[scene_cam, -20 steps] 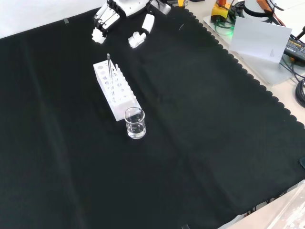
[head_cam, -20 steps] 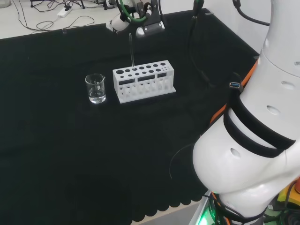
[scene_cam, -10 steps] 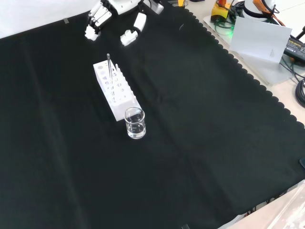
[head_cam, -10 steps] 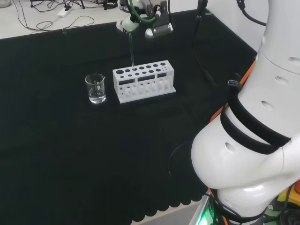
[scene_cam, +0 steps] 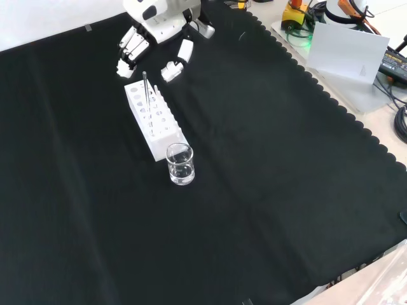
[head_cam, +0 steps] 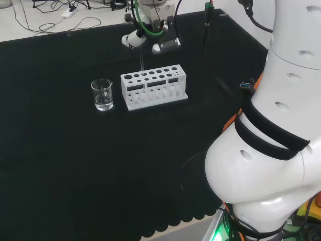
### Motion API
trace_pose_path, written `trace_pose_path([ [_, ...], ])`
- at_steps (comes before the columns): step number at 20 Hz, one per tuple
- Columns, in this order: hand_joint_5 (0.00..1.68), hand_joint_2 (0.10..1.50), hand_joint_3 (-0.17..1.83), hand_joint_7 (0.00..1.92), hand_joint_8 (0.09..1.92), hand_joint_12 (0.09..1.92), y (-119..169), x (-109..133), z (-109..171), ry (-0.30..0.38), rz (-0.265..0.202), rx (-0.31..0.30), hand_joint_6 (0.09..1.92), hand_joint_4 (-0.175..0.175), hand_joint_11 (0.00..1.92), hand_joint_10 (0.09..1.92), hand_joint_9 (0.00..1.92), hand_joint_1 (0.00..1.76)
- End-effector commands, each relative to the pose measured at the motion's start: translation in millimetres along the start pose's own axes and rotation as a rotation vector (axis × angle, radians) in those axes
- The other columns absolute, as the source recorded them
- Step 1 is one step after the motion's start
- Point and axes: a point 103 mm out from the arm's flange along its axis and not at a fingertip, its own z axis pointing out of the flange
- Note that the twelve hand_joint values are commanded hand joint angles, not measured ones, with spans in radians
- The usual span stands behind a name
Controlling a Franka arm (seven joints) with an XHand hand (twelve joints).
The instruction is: Take the glass rod from the white test tube rack.
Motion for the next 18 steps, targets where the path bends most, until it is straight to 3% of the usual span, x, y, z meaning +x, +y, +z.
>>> trace_pose_path([
  [1, 0.32, 0.92, 0.55, 0.33, 0.85, 1.34, 2, -5, 8, 0.000, -0.005, 0.011, 0.09, -0.157, 0.44, 0.84, 0.58, 0.61],
  [8, 0.37, 0.92, 0.55, 0.36, 0.83, 1.34, 5, -15, 20, -0.016, 0.002, 0.017, 0.09, -0.148, 0.46, 0.83, 0.62, 0.61],
  [14, 0.45, 0.92, 0.55, 0.49, 0.80, 1.30, 12, -20, 27, -0.022, 0.012, 0.019, 0.11, -0.141, 0.63, 0.84, 0.77, 0.63],
  [16, 0.47, 0.92, 0.55, 0.54, 0.79, 1.28, 14, -20, 29, -0.032, 0.010, 0.020, 0.24, -0.146, 0.68, 0.83, 0.82, 0.64],
  [18, 0.47, 0.92, 0.55, 0.62, 0.79, 1.26, 16, -20, 30, -0.024, 0.016, 0.014, 0.50, -0.157, 0.76, 0.82, 0.89, 0.67],
])
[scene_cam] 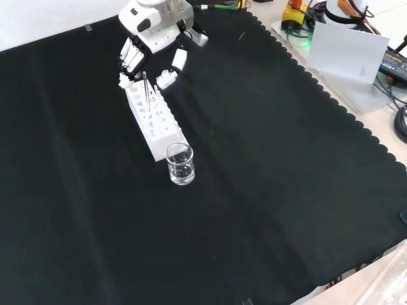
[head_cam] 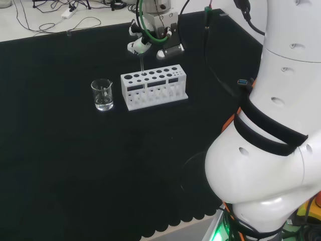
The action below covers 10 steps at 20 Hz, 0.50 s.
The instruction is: Take the glass rod from the white test tube rack.
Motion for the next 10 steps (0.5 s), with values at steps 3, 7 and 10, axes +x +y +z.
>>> trace_pose_path([
  [3, 0.48, 0.92, 0.55, 0.71, 0.82, 1.23, 8, -1, 3, -0.007, 0.009, -0.016, 0.76, -0.172, 0.85, 0.82, 0.96, 0.71],
  [7, 0.57, 0.91, 0.56, 0.80, 0.85, 1.18, 16, 0, -6, -0.007, 0.017, -0.012, 0.88, -0.175, 0.96, 0.81, 1.06, 0.80],
  [10, 0.66, 0.90, 0.58, 0.87, 0.87, 1.09, 16, 2, -4, 0.010, 0.025, -0.035, 0.90, -0.175, 1.13, 0.76, 1.17, 0.89],
])
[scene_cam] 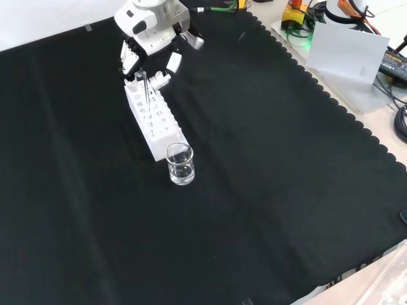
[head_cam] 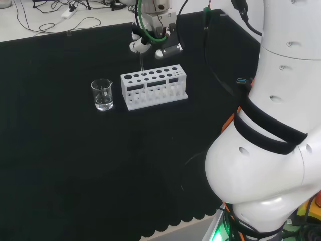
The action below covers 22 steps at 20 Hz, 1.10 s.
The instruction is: Take the glass rod from the white test tube rack.
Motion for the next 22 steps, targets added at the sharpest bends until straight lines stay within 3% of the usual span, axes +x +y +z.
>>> trace_pose_path([
  [1, 0.69, 0.89, 0.59, 0.90, 0.87, 1.04, 4, 4, 1, 0.021, 0.017, -0.024, 0.89, -0.175, 1.20, 0.73, 1.21, 0.92],
  [5, 0.76, 0.87, 0.63, 0.98, 0.88, 0.87, 6, 0, 4, 0.041, 0.030, -0.021, 0.88, -0.175, 1.41, 0.67, 1.30, 1.01],
  [7, 0.81, 1.01, 0.35, 1.01, 0.88, 0.82, 7, -2, 5, 0.036, 0.033, -0.006, 1.11, -0.175, 1.47, 0.68, 1.32, 1.08],
  [10, 0.84, 1.14, 0.09, 1.03, 0.88, 0.82, 7, -5, 6, 0.043, 0.030, -0.020, 1.20, -0.175, 1.47, 0.75, 1.31, 1.11],
  [14, 0.87, 1.16, 0.03, 1.04, 0.87, 0.83, 5, -4, 5, 0.057, 0.032, -0.074, 1.18, -0.175, 1.48, 0.77, 1.30, 1.12],
  [16, 0.89, 1.15, 0.01, 1.09, 0.85, 0.76, 5, -4, 3, 0.057, 0.042, -0.134, 1.14, -0.175, 1.54, 0.72, 1.33, 1.13],
  [18, 0.97, 1.13, -0.07, 1.14, 0.90, 0.65, 4, -3, 1, 0.051, 0.072, -0.236, 0.95, -0.143, 1.54, 0.75, 1.39, 1.22],
  [19, 1.03, 1.12, -0.12, 1.18, 0.87, 0.61, 3, -3, -1, 0.048, 0.086, -0.267, 0.83, -0.153, 1.54, 0.79, 1.42, 1.26],
  [22, 1.25, 1.07, -0.17, 1.31, 0.69, 0.55, -1, -1, -13, 0.019, 0.093, -0.264, 0.42, -0.173, 1.57, 0.76, 1.52, 1.31],
])
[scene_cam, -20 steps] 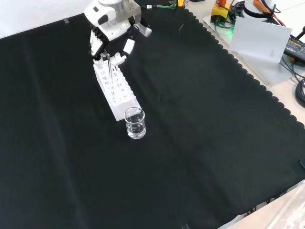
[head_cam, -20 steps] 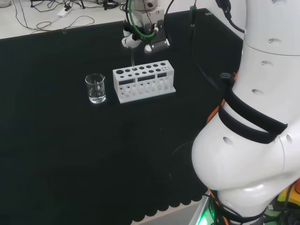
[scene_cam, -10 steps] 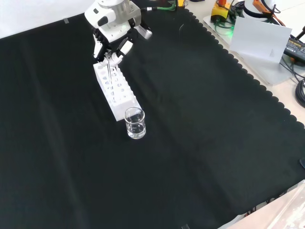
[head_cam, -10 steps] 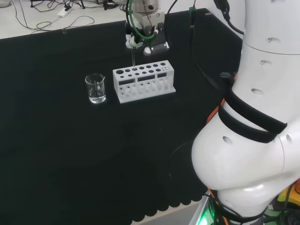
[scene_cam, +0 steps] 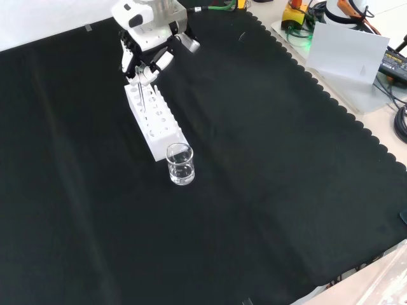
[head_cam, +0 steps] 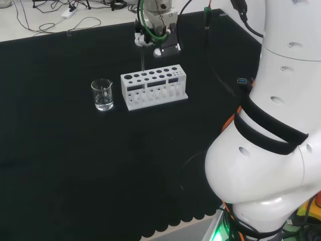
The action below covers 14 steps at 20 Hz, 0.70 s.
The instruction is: Take the glass rod from the white test tube rack.
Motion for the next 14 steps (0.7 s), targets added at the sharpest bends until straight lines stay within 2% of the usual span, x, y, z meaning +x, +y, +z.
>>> trace_pose_path([
  [1, 1.30, 1.06, -0.17, 1.34, 0.65, 0.54, -11, 3, -19, -0.032, 0.044, -0.158, 0.31, -0.174, 1.58, 0.73, 1.55, 1.32],
  [4, 1.40, 1.05, -0.17, 1.37, 0.61, 0.52, -18, 6, -38, -0.037, 0.025, -0.178, 0.10, -0.175, 1.59, 0.67, 1.59, 1.32],
  [8, 1.43, 1.05, -0.17, 1.36, 0.62, 0.51, -25, 13, -61, -0.073, 0.008, -0.176, 0.09, -0.175, 1.59, 0.65, 1.61, 1.33],
  [14, 1.43, 1.05, -0.17, 1.36, 0.64, 0.50, -29, 22, -92, -0.118, 0.018, -0.102, 0.09, -0.175, 1.59, 0.63, 1.62, 1.33],
])
